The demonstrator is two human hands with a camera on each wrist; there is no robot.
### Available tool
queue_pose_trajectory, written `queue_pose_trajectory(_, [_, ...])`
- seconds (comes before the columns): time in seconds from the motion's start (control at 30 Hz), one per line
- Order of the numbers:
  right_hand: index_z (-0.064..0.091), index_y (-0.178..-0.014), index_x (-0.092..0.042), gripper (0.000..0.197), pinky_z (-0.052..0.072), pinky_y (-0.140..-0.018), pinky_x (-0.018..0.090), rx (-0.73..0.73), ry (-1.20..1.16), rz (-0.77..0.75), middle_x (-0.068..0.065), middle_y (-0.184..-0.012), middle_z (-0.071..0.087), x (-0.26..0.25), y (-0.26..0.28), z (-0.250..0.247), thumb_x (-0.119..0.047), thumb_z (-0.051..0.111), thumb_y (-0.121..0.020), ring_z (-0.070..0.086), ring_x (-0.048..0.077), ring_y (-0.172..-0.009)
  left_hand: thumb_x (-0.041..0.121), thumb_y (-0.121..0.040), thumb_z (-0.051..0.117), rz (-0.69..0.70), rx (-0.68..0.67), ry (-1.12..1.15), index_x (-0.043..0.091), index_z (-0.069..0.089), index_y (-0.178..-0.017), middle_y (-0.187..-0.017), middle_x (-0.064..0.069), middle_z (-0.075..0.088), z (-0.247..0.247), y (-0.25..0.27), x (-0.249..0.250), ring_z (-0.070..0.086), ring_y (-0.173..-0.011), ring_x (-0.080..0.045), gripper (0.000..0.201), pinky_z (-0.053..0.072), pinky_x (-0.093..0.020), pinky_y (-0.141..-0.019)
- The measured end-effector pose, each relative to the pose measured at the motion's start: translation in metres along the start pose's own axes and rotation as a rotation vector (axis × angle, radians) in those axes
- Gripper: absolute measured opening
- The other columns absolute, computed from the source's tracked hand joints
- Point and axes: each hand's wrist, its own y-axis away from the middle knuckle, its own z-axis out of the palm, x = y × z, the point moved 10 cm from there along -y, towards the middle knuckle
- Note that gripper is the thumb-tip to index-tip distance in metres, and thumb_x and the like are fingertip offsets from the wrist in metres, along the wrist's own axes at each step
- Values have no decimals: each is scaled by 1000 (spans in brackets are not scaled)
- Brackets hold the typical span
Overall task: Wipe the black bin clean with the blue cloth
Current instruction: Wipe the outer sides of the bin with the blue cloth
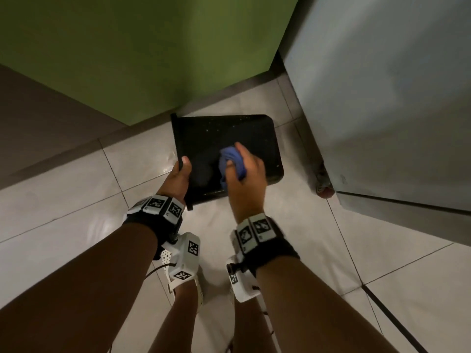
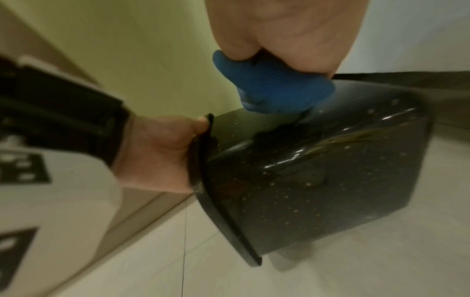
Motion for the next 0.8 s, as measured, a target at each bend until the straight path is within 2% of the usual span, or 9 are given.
queue_pose_trajectory(0.1, [45,-136,-23,42,47,-97,40,-74,228,-210,10,-140,35,-15,5,42,-31,47,-95,40,24,-120,85,-54,38,-88,-40,78,35,48,-124,-121,-9,62,-7,-18,-27,64,-100,-37,86,47,-62,-87])
queue_pose_trajectory(0.17, [49,-133,-19,44,43,-101,44,-81,486,-330,15,-145,30,-12,6,65,-36,39,-94,34,31,-126,82,-70,30,-129,-57,117,22,50,-123,-112,-10,65,-6,-7,-19,65,-96,-29,82,50,-47,-88])
queue_pose_trajectory(0.23, [40,-139,-20,52,31,-110,49,-149,807,-377,16,-152,20,2,11,91,-39,26,-93,24,34,-137,73,-83,19,-140,-26,102,22,50,-113,-101,-9,63,-10,-6,-17,62,-92,-25,67,51,-38,-82])
queue_pose_trajectory(0.33, [22,-147,-23,59,17,-113,49,-163,979,-311,12,-156,16,19,14,98,-44,13,-93,18,32,-143,83,-72,18,-115,-13,-4,25,52,-117,-121,-12,60,-20,-16,-24,59,-106,-27,81,45,-45,-98])
queue_pose_trajectory(0.4, [23,-147,-18,60,13,-113,47,-142,1078,-351,14,-155,18,15,18,100,-43,13,-93,17,31,-143,88,-67,23,-67,26,-32,25,51,-125,-126,-9,58,-28,-11,-17,57,-111,-24,90,46,-39,-95])
queue_pose_trajectory(0.47, [21,-147,-20,60,7,-114,47,-217,1101,-425,16,-156,14,12,21,111,-44,13,-93,13,34,-143,71,-83,26,45,164,1,21,58,-112,-104,-4,65,-40,-3,5,61,-94,-19,66,47,-27,-77])
queue_pose_trajectory(0.5, [19,-148,-25,58,4,-114,49,-263,1075,-446,16,-156,11,12,21,116,-45,14,-93,9,36,-143,62,-89,27,110,203,26,21,59,-107,-101,-3,64,-42,-4,14,60,-92,-17,55,47,-27,-78])
queue_pose_trajectory(0.6, [25,-146,-29,60,11,-113,52,-270,1054,-481,16,-155,18,14,18,119,-52,17,-91,14,40,-142,50,-95,26,208,247,-4,16,54,-118,-116,-3,59,-40,-8,25,55,-104,-18,49,42,-31,-94])
queue_pose_trajectory(0.8, [46,-136,-27,51,33,-107,50,-216,1001,-513,14,-142,44,18,7,118,-43,27,-92,39,34,-133,34,-98,29,370,299,-159,8,50,-118,-101,2,54,-43,-10,37,51,-93,-12,38,38,-4,-65])
